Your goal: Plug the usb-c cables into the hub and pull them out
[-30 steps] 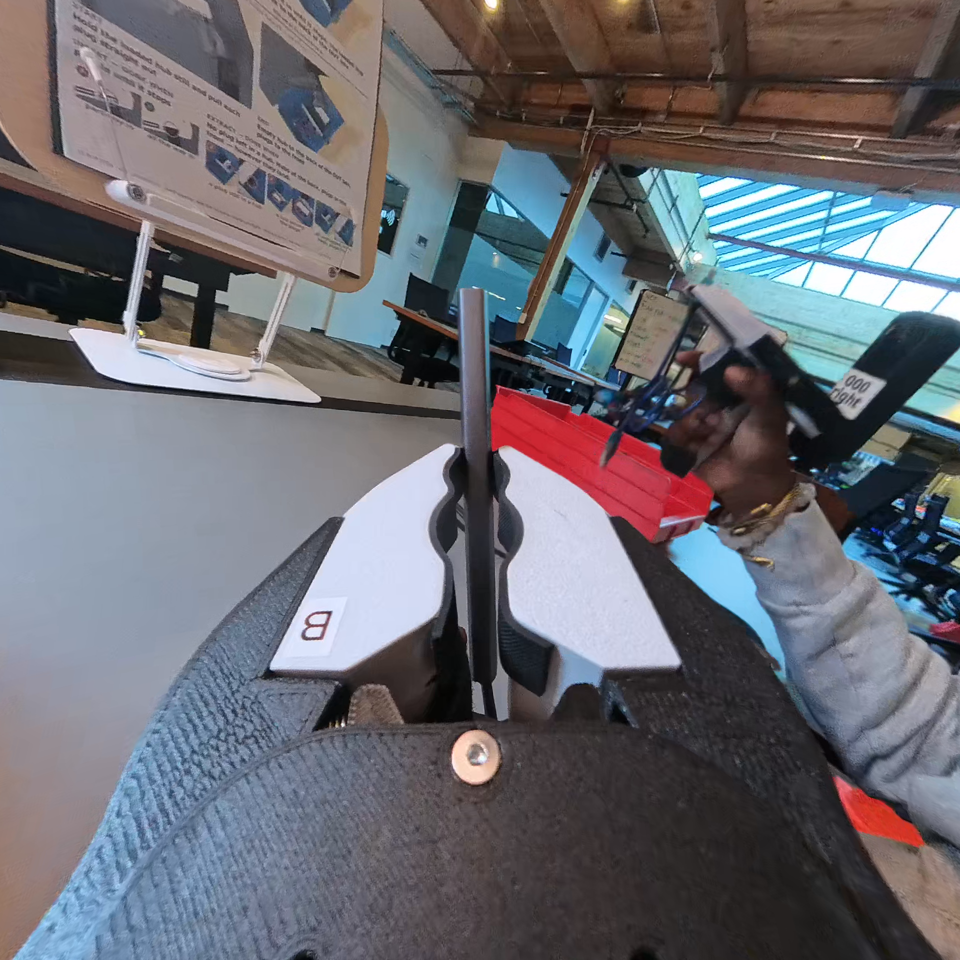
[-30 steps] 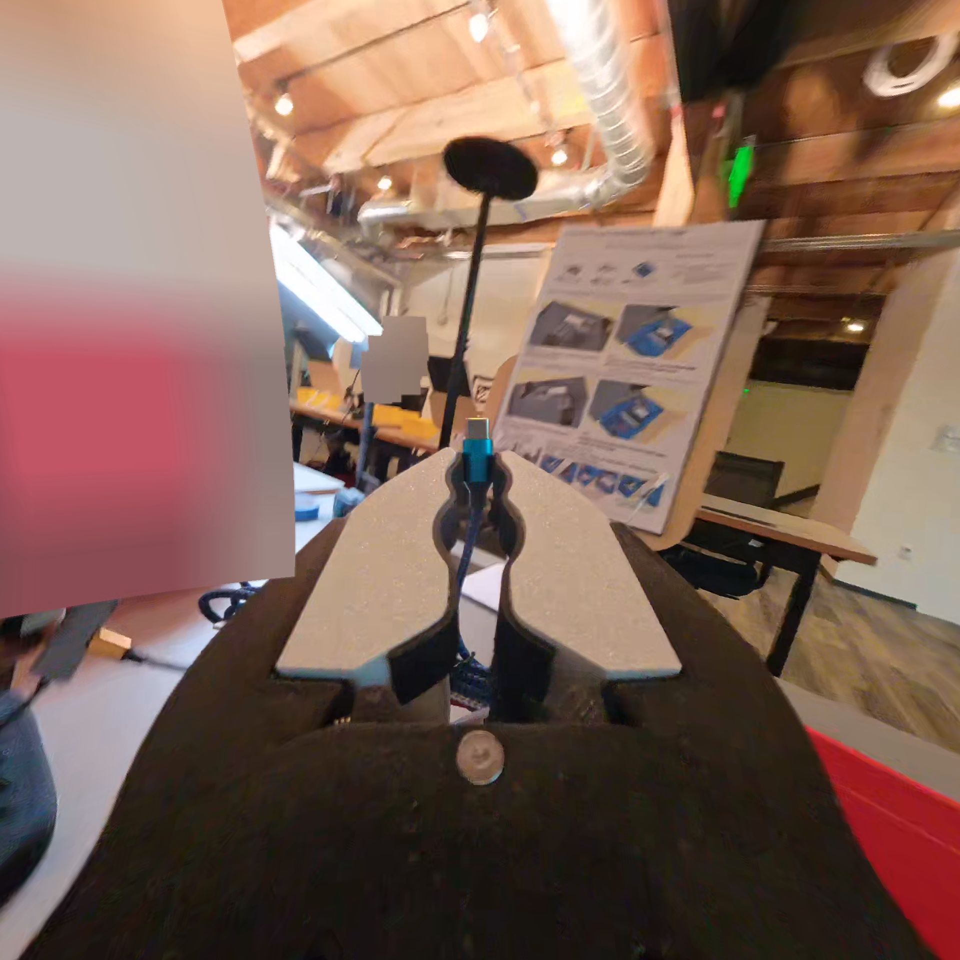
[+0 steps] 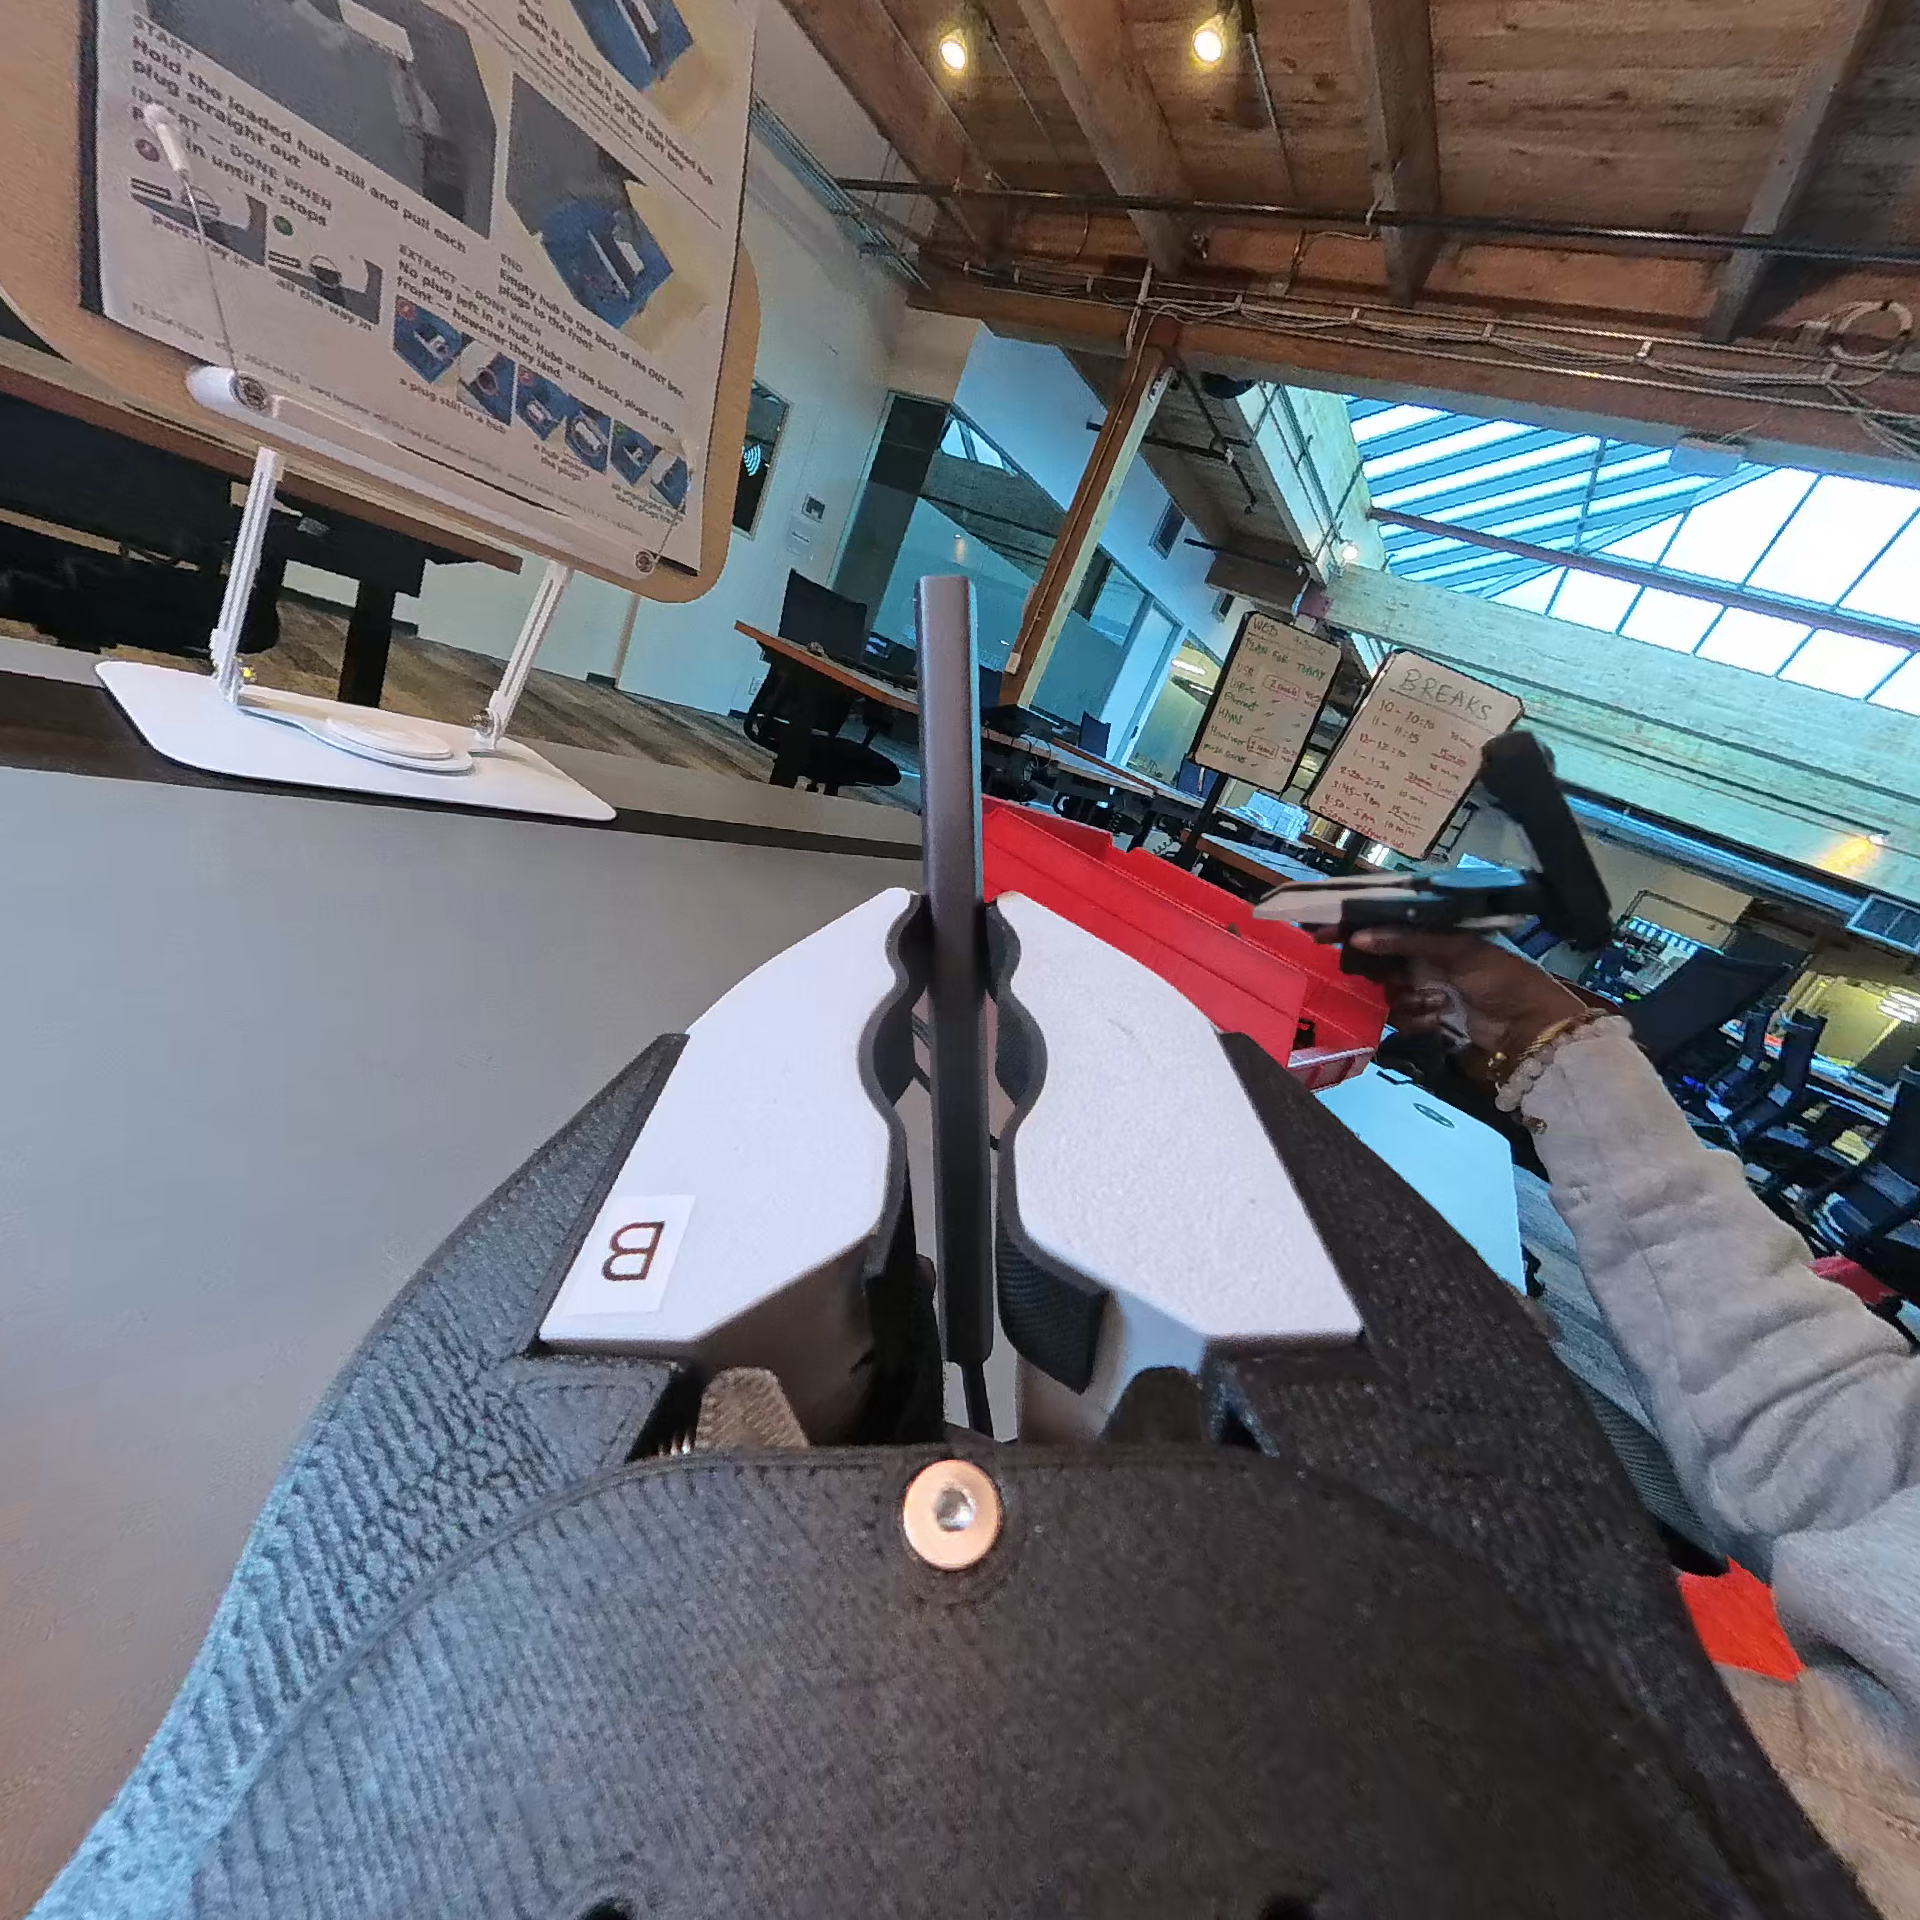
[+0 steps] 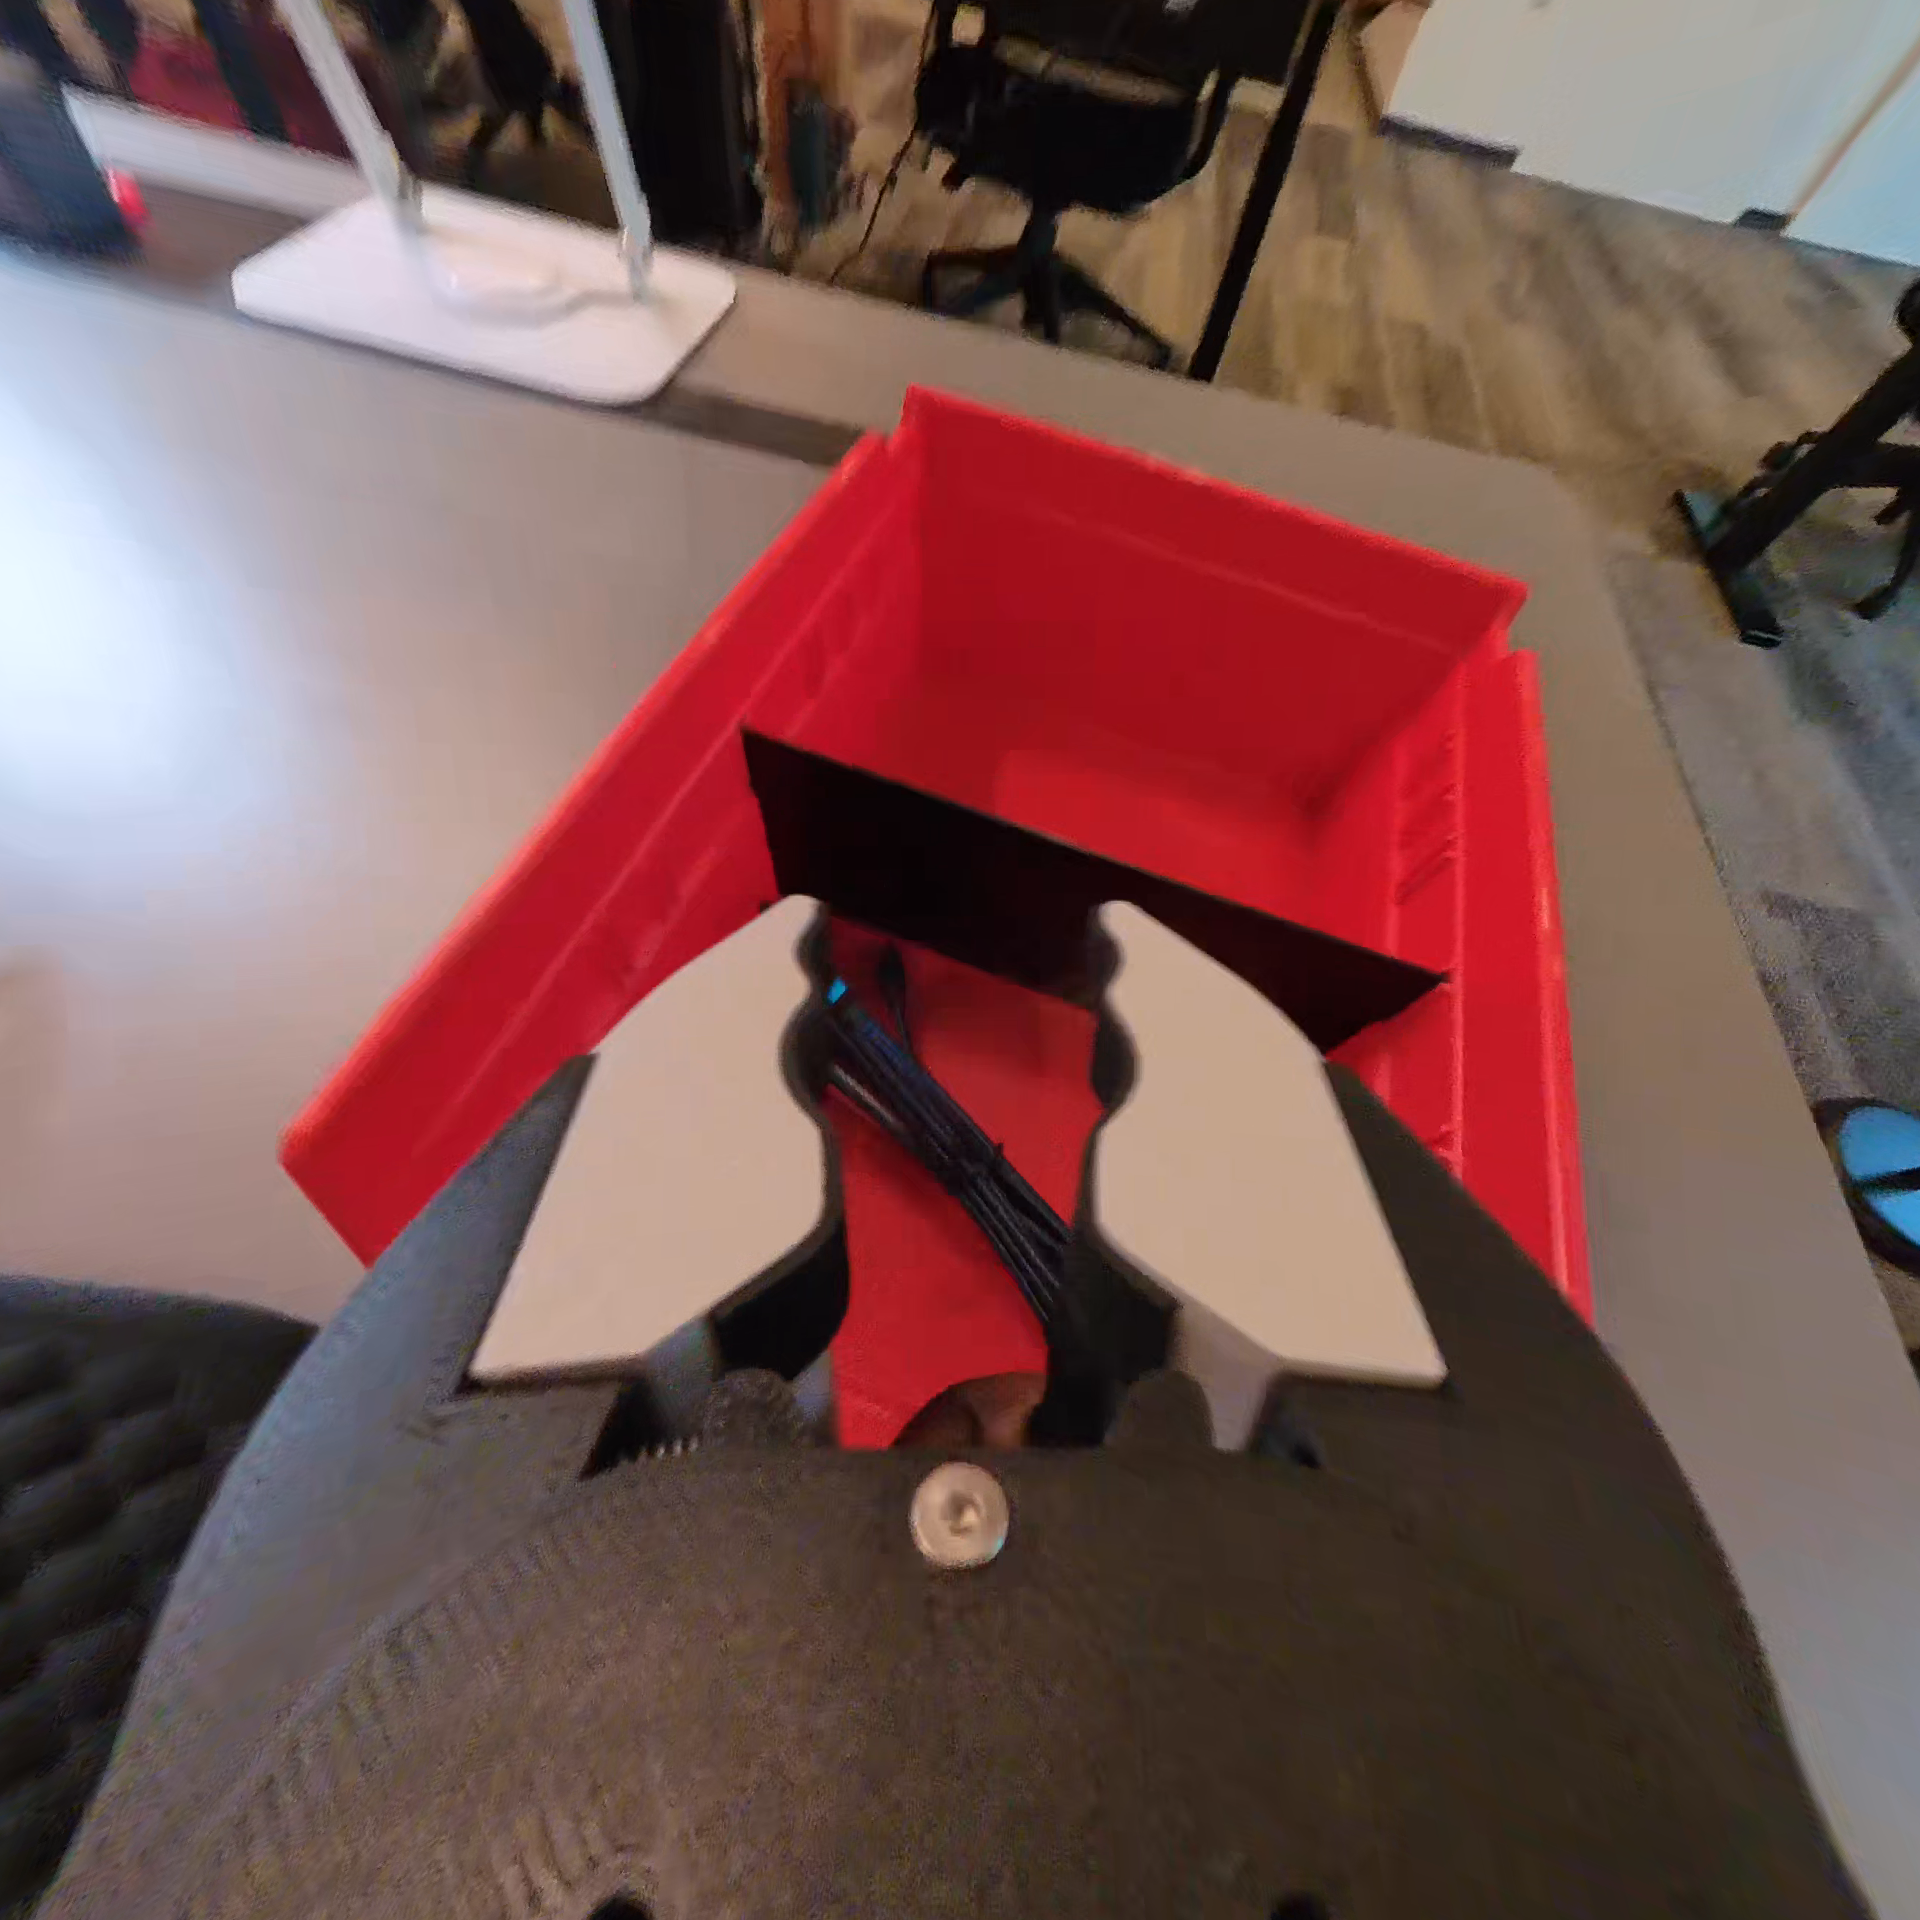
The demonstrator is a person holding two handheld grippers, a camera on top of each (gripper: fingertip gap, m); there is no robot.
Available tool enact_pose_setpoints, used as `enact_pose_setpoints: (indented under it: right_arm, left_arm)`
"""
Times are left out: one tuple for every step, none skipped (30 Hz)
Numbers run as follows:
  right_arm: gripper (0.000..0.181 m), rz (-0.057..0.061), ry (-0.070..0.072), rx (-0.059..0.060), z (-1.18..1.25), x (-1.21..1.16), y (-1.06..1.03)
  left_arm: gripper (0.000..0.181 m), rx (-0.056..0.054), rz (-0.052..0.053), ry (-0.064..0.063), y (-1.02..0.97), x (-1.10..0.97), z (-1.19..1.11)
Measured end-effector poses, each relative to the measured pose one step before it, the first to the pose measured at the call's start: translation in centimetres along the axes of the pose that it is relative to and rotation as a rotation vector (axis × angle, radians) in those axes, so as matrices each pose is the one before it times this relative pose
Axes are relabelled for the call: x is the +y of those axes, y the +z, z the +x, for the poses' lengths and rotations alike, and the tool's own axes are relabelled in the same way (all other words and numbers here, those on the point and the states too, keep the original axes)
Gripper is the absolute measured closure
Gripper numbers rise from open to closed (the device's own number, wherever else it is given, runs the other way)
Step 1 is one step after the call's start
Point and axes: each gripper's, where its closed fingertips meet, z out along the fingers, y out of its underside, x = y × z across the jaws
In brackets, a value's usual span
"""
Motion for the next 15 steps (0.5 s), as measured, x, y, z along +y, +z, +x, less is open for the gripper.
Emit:
enact_pose_setpoints:
  right_arm:
    - [0.119, 0.0446, 0.0339, 0.0242, -0.084, -0.866, -0.471]
    - [0.109, 0.0707, 0.0257, 0.0169, -0.597, -1.221, -0.703]
    - [0.106, 0.1041, 0.0005, -0.0183, -1.605, -1.686, -0.898]
    - [0.108, 0.1203, -0.027, -0.0552, -2.617, -1.925, -0.852]
    - [0.114, 0.1119, -0.0515, -0.0833, -3.357, -1.827, -0.493]
    - [0.124, 0.0867, -0.074, -0.1144, -3.975, -1.506, 0.051]
    - [0.135, 0.0568, -0.0815, -0.1273, -4.135, -1.115, 0.725]
    - [0.142, 0.0306, -0.0678, -0.1188, -3.874, -0.763, 1.375]
    - [0.143, 0.0101, -0.0531, -0.1144, -3.639, -0.433, 1.875]
    - [0.144, -0.01, -0.0574, -0.1132, -3.441, -0.042, 2.143]
    - [0.143, -0.0375, -0.081, -0.0987, -3.035, 0.362, 2.267]
    - [0.139, -0.059, -0.1189, -0.0668, -2.352, 0.594, 2.228]
    - [0.137, -0.0576, -0.1413, -0.0302, -1.637, 0.423, 2.016]
    - [0.137, -0.0376, -0.1393, -0.0029, -1.096, 0.002, 1.704]
    - [0.137, -0.0106, -0.118, 0.012, -0.731, -0.416, 1.397]
  left_arm:
    - [0.171, -0.0005, 0.0005, -0.0001, -0.003, -0.011, -0.012]
    - [0.171, 0.0, 0.0009, -0.0003, -0.007, -0.015, 0.004]
    - [0.171, -0.001, 0.0, -0.0007, 0.007, -0.001, -0.015]
    - [0.171, -0.0018, -0.0018, -0.002, 0.016, 0.034, -0.054]
    - [0.171, -0.0022, -0.0021, -0.0025, 0.016, 0.029, -0.05]
    - [0.171, -0.001, -0.0011, -0.0016, 0.003, 0.02, -0.021]
    - [0.171, -0.0015, -0.0004, -0.0005, -0.01, 0.001, -0.021]
    - [0.171, -0.0016, -0.001, 0.0, 0.009, 0.007, -0.018]
    - [0.171, -0.0029, -0.0018, 0.0007, 0.01, 0.027, -0.021]
    - [0.171, -0.001, -0.0009, 0.0017, -0.004, 0.014, 0.005]
    - [0.171, 0.0008, -0.0001, 0.0009, 0.002, -0.002, 0.021]
    - [0.171, -0.0003, -0.0004, -0.002, -0.005, 0.002, -0.019]
    - [0.172, -0.0007, -0.0011, -0.0051, -0.002, 0.015, -0.05]
    - [0.171, 0.0, 0.0, -0.006, -0.008, -0.008, -0.046]
    - [0.171, -0.0003, 0.0019, -0.0052, -0.017, -0.026, -0.052]
